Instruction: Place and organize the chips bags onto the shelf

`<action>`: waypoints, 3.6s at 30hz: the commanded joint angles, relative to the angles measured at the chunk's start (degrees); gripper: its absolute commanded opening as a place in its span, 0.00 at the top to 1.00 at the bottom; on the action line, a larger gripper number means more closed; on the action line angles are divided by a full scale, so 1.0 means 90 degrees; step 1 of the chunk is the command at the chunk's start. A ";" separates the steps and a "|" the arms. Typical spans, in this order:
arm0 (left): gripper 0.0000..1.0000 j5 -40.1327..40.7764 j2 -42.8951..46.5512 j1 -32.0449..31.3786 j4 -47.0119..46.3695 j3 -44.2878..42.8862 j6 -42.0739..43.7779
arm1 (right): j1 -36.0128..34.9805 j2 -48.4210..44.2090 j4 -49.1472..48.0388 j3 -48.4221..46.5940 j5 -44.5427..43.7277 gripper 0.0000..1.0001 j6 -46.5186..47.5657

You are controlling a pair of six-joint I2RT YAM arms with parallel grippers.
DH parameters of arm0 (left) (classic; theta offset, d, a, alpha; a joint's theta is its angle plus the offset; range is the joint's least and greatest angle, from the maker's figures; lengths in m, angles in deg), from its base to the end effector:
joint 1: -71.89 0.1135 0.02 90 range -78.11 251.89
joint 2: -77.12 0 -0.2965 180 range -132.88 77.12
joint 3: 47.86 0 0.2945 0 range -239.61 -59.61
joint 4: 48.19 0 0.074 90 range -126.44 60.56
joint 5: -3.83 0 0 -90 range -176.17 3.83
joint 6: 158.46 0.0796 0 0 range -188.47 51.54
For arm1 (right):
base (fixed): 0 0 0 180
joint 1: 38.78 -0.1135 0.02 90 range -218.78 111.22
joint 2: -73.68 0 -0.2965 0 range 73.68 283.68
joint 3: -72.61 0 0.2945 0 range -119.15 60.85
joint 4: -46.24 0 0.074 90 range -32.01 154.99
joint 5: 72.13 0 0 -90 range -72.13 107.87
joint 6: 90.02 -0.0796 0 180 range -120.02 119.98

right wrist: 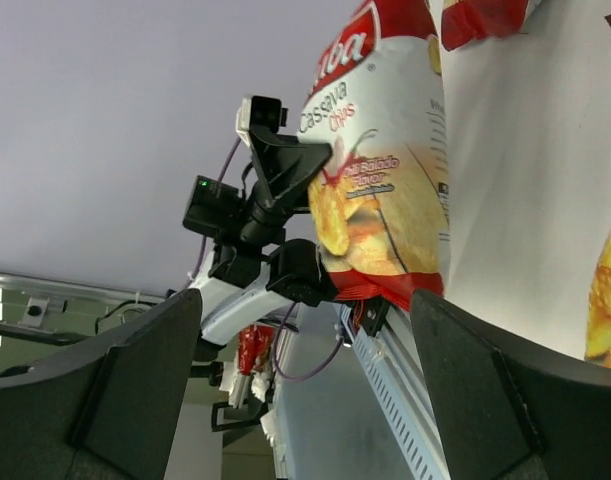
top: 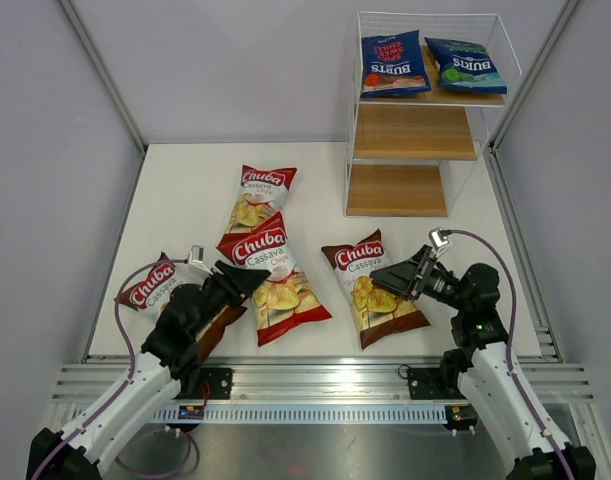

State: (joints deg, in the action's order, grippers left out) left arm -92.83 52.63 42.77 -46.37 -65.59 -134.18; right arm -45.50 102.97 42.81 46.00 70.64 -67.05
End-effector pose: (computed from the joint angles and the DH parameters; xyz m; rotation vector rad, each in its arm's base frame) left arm 0.1650 -0.1025 0.1789 -0.5082 1.8407 -1.2834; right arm 0.1691 0.0837 0.2464 0.1119 1.8453 1.6597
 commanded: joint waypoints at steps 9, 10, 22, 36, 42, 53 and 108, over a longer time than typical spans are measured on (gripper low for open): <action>0.51 0.1276 -0.0345 -0.0162 -0.1650 -0.1523 -0.1526 | -0.2983 0.2194 -0.3460 -0.0059 -0.2903 0.01 0.0425; 0.51 0.1393 -0.0355 -0.0211 -0.1708 -0.1620 -0.1546 | -0.3042 0.2174 -0.3499 -0.0049 -0.3108 0.01 0.0426; 0.51 0.2428 -0.0784 -0.1245 -0.2607 -0.2080 -0.1127 | -0.4263 0.2438 -0.3810 -0.0849 -0.3636 0.01 0.0767; 0.52 0.2907 -0.1526 -0.2593 -0.3427 -0.2227 -0.0687 | -0.4458 0.2507 -0.3655 -0.1084 -0.4379 0.01 0.0914; 0.52 0.3190 -0.1790 -0.3082 -0.3827 -0.2051 -0.0521 | -0.4468 0.2389 -0.3752 -0.1045 -0.4535 0.01 0.0875; 0.54 0.3718 -0.2337 -0.3843 -0.4804 -0.1670 -0.0228 | -0.4458 0.1725 -0.3880 -0.0635 -0.5473 0.17 0.0777; 0.01 0.5419 -0.0822 -0.4168 0.3544 -0.3200 0.1195 | -0.3140 -0.0168 -0.1342 -0.0840 -0.8567 0.73 0.0367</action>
State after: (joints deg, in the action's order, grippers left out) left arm -43.04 49.22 3.05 -20.65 -88.89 -131.49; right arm -74.11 105.64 32.34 41.26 0.70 -61.58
